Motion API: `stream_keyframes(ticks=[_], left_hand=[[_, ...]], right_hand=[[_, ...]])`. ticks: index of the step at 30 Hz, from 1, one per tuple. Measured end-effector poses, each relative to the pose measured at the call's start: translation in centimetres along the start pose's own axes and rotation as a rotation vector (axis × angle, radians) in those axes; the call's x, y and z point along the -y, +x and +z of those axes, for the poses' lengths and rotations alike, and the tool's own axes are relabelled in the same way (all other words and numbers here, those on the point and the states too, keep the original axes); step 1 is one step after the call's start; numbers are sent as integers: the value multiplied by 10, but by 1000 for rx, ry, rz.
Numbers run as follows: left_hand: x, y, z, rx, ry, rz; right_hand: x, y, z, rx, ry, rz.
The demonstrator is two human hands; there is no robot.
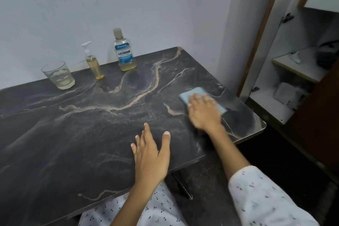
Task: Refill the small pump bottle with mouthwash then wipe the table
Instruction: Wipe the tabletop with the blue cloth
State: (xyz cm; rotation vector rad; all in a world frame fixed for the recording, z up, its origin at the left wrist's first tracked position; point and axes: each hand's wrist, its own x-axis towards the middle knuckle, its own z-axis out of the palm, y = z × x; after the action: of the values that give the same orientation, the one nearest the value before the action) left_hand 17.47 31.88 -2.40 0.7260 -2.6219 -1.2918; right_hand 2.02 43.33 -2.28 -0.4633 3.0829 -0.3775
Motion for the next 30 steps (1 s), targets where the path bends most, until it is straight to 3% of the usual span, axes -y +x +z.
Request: stream_keyframes(ticks=[3, 5, 9, 12, 20, 25, 30], left_hand=[[-7, 2, 6, 18, 1, 16], [-11, 1, 8, 30, 11, 29], [-18, -1, 15, 50, -1, 27], [-22, -2, 22, 72, 18, 34], [-26, 1, 12, 44, 29, 60], [-19, 13, -6, -35, 62, 71], [-5, 36, -23, -98, 108, 61]], right_hand=[[36, -40, 19, 48, 17, -333], [31, -82, 22, 20, 57, -408], [-39, -108, 9, -117, 11, -119], [-90, -96, -8, -123, -38, 106], [-107, -15, -17, -42, -20, 182], [-41, -3, -12, 99, -10, -90], [4, -91, 14, 91, 32, -492]])
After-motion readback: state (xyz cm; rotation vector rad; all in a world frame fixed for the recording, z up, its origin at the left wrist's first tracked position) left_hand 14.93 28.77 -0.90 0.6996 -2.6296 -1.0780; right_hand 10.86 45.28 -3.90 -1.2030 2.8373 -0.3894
